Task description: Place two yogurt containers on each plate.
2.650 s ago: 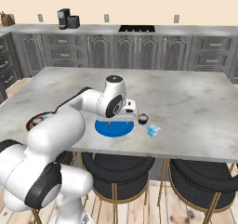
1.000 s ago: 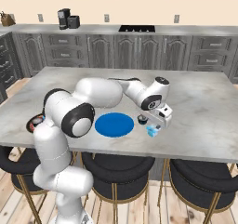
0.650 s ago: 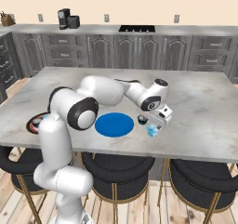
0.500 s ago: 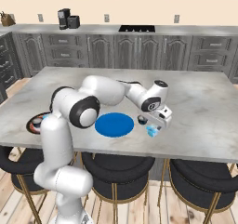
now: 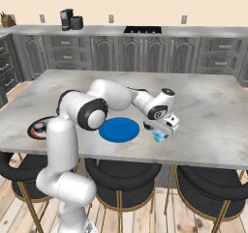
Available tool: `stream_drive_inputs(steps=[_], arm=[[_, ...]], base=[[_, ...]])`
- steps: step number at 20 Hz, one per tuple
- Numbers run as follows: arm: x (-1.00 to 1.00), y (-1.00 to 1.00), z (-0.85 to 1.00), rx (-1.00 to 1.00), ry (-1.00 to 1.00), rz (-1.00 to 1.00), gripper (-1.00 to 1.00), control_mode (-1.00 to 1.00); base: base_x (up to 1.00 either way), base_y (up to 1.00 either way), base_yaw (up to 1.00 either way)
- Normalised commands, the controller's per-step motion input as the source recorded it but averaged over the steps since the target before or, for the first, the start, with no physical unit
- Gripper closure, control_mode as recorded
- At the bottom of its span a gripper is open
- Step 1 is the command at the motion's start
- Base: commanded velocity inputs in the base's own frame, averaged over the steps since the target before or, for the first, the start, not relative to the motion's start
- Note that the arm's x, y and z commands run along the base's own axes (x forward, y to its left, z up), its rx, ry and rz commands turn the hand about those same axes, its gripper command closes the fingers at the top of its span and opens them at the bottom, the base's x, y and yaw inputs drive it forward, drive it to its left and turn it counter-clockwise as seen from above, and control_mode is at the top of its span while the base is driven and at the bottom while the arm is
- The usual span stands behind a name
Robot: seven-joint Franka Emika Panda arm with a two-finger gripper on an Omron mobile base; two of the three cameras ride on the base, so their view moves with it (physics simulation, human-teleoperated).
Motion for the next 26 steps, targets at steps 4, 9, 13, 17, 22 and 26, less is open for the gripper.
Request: stream_drive_inputs(steps=[4,9,13,17,22,26], arm=[[0.19,-0.01,-0.24,0.00,0.00,0.04,-1.00,-1.00],[0.17,-0.01,-0.18,0.00,0.00,0.05,-1.00,-1.00],[0.05,-0.08,-0.19,0.00,0.00,0.04,-1.00,-1.00],[-0.02,-0.04,-0.09,0.00,0.00,0.04,-1.00,-1.00],[0.00,0.00,-0.04,0.00,0.00,0.04,-1.00,-1.00],[0.00,0.00,-0.02,0.00,0.00,0.02,1.00,-1.00]], base=[[0.00,0.00,0.00],[0.00,0.00,0.00],[0.00,0.00,0.00],[0.00,0.00,0.00],[0.00,0.00,0.00],[0.00,0.00,0.00]])
